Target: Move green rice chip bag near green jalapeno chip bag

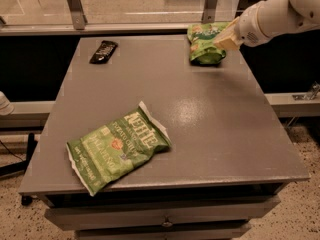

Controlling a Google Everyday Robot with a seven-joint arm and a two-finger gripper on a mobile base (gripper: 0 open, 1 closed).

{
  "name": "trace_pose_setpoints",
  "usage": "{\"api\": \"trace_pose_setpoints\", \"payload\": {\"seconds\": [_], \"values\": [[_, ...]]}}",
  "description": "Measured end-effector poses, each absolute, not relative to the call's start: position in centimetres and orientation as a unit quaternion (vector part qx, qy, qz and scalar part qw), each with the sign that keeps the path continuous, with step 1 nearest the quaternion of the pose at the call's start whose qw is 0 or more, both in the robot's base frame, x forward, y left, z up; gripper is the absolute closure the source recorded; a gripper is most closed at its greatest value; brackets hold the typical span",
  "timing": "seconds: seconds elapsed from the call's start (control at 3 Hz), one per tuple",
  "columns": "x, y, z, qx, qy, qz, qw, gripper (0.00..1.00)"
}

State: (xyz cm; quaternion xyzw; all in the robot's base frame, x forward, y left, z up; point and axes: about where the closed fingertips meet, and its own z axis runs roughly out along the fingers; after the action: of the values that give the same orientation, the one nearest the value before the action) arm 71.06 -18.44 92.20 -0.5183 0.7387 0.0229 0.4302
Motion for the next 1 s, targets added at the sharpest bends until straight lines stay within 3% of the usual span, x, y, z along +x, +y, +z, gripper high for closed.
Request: {"api": "trace_pose_setpoints", "payload": {"seconds": [0.33, 0.67, 1.0], "values": [[72.3, -19.8, 92.0, -0.517, 0.738, 0.011, 0.432, 0.13], [73.7, -20.7, 91.6, -0.513, 0.738, 0.006, 0.438, 0.0], [74.9, -21.1, 91.2, -0.509, 0.737, 0.005, 0.445, 0.0]]}}
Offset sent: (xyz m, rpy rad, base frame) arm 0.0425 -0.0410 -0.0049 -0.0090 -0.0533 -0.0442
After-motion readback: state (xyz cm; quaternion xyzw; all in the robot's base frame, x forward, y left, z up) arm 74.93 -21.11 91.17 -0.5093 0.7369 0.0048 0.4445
